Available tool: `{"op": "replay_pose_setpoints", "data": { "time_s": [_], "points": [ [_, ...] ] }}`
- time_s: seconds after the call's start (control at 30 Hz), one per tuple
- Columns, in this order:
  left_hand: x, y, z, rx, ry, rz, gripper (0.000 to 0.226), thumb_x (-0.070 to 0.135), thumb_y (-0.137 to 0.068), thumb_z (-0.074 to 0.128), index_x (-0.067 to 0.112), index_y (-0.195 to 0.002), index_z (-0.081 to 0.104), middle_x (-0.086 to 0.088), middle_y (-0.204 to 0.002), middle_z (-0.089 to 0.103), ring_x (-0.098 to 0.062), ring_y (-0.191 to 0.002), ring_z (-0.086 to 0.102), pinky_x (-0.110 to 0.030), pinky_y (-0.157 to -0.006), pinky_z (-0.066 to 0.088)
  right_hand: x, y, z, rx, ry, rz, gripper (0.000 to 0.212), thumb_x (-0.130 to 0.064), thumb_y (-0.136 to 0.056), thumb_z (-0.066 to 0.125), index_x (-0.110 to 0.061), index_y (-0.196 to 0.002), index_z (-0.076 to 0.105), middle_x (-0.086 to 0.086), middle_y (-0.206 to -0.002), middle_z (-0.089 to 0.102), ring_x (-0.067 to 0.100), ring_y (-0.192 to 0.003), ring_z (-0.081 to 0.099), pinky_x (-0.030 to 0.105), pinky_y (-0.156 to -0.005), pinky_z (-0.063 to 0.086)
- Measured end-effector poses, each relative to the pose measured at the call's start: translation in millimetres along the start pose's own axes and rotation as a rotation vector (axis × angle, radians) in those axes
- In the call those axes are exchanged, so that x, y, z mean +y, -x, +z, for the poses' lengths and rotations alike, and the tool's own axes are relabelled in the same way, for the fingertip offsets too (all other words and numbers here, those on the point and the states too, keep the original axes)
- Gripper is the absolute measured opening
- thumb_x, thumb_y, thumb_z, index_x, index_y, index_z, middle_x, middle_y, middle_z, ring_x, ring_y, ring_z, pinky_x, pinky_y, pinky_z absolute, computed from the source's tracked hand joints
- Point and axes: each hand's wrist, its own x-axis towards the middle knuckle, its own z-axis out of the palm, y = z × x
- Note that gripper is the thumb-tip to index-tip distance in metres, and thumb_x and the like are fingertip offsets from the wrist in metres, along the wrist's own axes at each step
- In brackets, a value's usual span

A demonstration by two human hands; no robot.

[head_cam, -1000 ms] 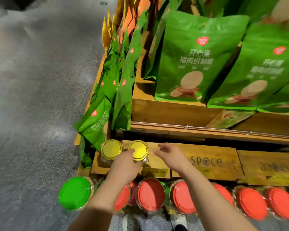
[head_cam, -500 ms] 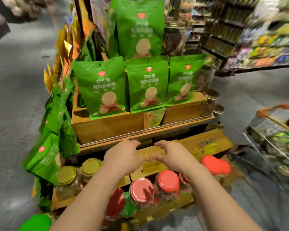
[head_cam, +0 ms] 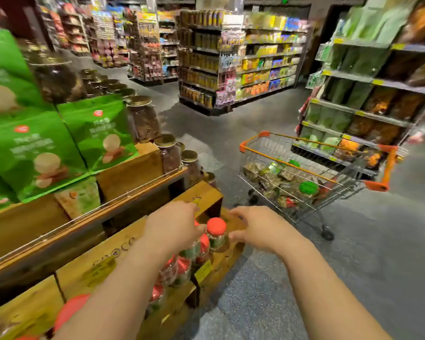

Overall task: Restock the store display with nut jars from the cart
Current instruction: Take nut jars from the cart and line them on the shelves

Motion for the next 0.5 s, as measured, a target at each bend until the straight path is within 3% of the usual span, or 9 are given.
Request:
{"op": "replay_pose_setpoints", "data": {
  "time_s": [0.17,0.5],
  "points": [
    [101.8,-33.4,2.8,-0.025,0.005,0.138,0.053,0.056,-0.097,0.055,0.034,-0.145,0.050,0.004,-0.132,0.063,-0.020,-0.115,0.063,-0.035,-0.082,0.056,98.0,41.8,-26.7,0.045,-0.080,0.161,0.066,-0.049,-0.091,0.069,-0.034,-0.150,0.044,0.000,-0.149,0.054,0.024,-0.135,0.051,0.037,-0.106,0.046],
    [219.1,-100.9,15.5,-0.095,-0.017,0.300,0.054,0.057,-0.098,0.055,0.034,-0.147,0.049,0.004,-0.137,0.062,-0.022,-0.119,0.062,-0.036,-0.083,0.055,224.3,73.6,-42.9,0.110,-0.210,0.360,0.064,-0.047,-0.094,0.068,-0.031,-0.151,0.044,-0.001,-0.152,0.051,0.020,-0.139,0.048,0.038,-0.111,0.043]
  ]
}}
